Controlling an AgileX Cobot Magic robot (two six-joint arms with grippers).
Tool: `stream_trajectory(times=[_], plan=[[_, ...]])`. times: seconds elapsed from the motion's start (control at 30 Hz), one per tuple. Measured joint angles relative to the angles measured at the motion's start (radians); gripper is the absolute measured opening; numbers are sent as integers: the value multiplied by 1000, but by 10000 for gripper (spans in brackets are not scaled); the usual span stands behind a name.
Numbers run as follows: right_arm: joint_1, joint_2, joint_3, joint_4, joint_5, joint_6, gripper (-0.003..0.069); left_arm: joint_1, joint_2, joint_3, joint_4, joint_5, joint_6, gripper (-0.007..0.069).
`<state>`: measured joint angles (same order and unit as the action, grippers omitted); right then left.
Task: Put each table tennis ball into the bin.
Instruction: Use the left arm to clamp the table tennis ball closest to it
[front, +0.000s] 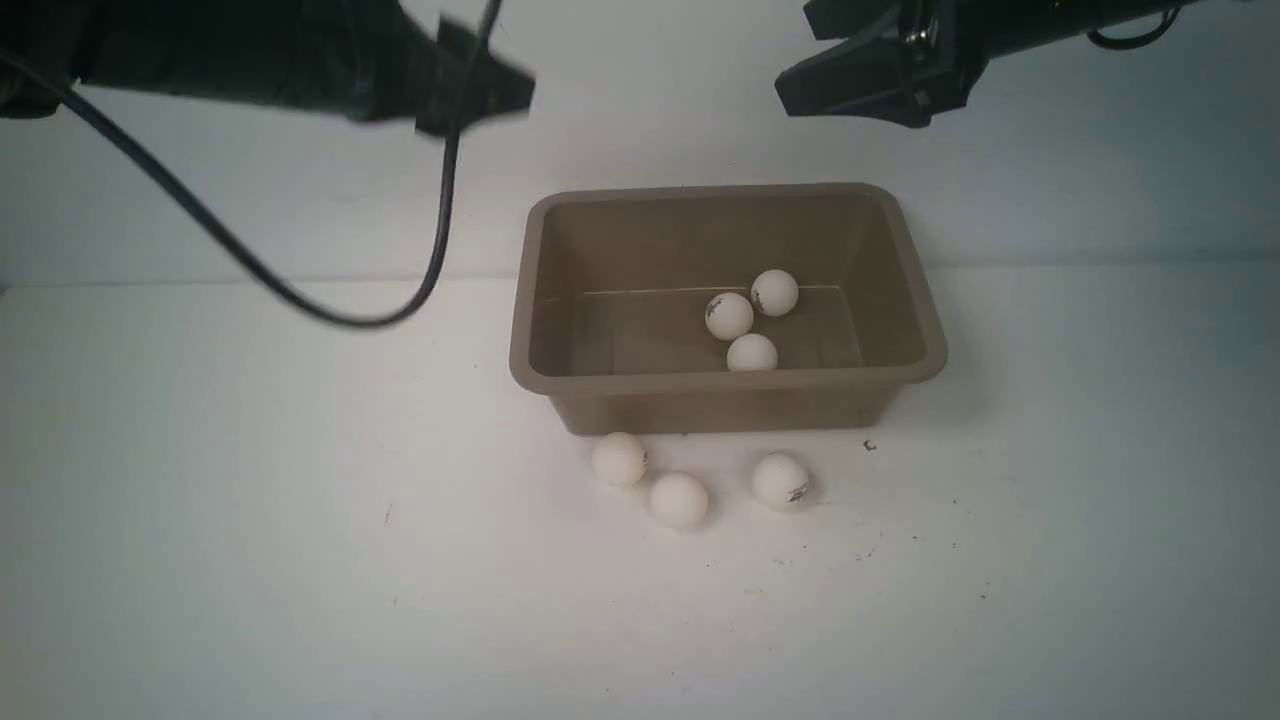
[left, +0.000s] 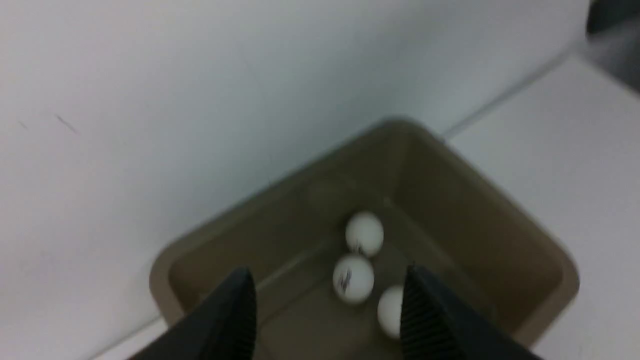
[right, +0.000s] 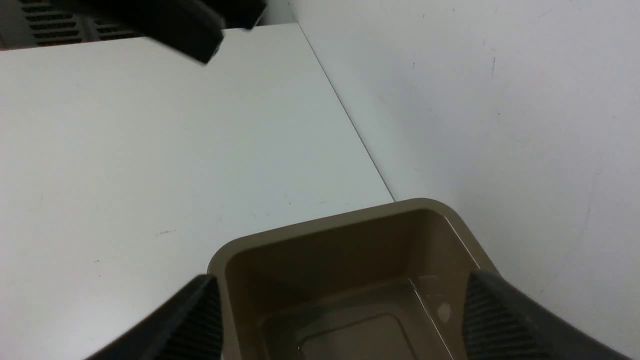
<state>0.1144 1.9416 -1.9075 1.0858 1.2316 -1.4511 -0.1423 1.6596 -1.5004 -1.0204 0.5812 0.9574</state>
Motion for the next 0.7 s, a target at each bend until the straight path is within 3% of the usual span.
stream_trajectory(times=[0.07, 0.13, 0.3, 0.47, 0.7], plan=[[0, 0, 0, 0, 0, 8, 589, 0, 0, 0, -109, -58, 17, 363], [0, 0, 0, 0, 0, 16, 589, 1, 0, 0, -304, -108, 48, 363], [0, 0, 0, 2, 0, 19, 589, 10, -11, 0, -507, -86, 117, 363], [0, 0, 0, 4, 0, 19, 589, 15, -86, 1, -408, -2, 157, 363], [0, 0, 0, 4, 0, 19, 589, 16, -279, 116, -72, 202, -23, 349]])
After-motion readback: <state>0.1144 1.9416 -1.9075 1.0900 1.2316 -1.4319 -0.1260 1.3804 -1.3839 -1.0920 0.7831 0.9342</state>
